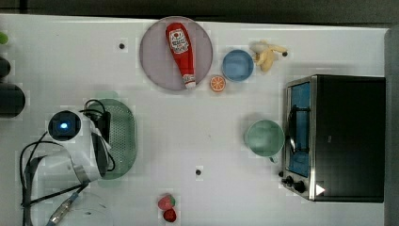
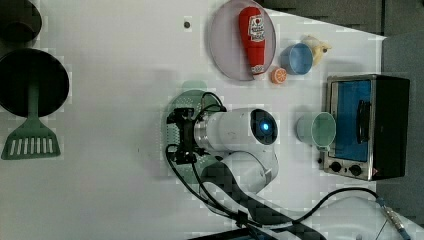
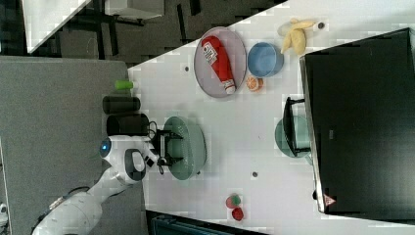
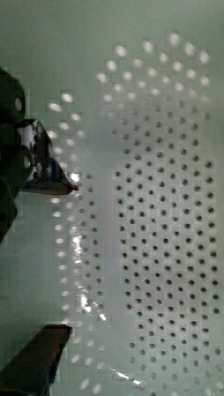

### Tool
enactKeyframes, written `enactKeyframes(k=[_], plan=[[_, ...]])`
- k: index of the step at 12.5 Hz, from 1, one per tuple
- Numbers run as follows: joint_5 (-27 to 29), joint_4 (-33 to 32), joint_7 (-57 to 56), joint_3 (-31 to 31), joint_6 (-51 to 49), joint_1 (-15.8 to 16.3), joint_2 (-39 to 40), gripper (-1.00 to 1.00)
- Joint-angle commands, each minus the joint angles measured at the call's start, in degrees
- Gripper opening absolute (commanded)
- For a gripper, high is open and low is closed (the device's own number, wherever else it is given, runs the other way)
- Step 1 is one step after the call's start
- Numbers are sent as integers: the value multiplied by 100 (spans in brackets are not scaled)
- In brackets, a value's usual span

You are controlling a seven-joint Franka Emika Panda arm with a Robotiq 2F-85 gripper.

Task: Drag strainer right to left.

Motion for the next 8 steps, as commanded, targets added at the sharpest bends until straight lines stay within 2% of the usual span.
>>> enactKeyframes(k=[1, 8], plan=[[63, 353, 376, 67, -12, 333, 111, 100], [84, 873, 475, 58, -7, 596, 448, 100]])
